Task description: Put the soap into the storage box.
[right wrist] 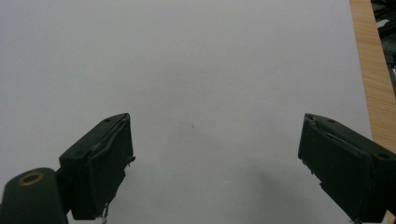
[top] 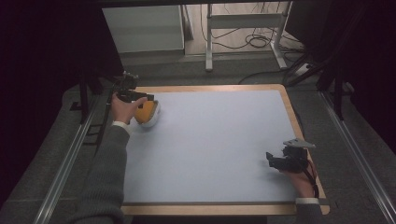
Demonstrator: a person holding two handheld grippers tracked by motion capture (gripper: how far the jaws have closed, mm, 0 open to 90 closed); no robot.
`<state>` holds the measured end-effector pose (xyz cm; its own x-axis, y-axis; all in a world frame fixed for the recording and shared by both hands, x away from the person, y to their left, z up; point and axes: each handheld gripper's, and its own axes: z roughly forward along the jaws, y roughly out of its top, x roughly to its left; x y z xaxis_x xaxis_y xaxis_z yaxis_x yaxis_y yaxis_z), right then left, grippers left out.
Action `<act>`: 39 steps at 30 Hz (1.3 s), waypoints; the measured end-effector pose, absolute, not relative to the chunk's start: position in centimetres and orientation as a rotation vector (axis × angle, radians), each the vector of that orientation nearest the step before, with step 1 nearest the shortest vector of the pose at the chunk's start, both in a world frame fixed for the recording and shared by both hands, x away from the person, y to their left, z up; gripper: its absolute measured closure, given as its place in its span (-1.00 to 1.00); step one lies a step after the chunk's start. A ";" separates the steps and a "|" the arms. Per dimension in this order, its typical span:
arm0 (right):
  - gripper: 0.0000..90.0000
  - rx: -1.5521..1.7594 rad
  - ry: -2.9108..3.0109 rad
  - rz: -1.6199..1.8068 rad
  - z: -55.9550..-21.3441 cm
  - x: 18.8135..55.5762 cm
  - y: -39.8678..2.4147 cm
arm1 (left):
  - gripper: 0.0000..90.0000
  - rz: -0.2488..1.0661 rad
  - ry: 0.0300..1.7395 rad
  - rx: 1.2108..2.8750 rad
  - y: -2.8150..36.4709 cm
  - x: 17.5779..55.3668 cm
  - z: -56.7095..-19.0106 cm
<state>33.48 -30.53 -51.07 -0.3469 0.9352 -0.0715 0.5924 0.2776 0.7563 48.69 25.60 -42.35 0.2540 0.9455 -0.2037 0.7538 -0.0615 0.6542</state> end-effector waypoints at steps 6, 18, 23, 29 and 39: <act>-0.77 1.341 2.047 0.884 -50.9 33.4 -30.3 | -0.39 0.352 1.421 1.900 24.9 46.8 -41.8; -0.77 1.347 2.039 0.875 -50.9 33.5 -30.6 | -0.34 0.296 1.229 1.940 22.8 41.6 -44.3; -0.77 1.338 2.028 0.875 -50.5 33.7 -30.5 | -0.36 0.273 1.162 1.966 21.8 39.0 -45.9; -0.77 1.316 2.042 0.873 -50.3 33.8 -29.9 | -0.38 0.237 1.111 2.015 20.9 35.9 -47.9; -0.77 1.320 2.045 0.862 -50.5 33.8 -29.9 | -0.40 0.181 1.076 2.060 19.6 33.0 -50.0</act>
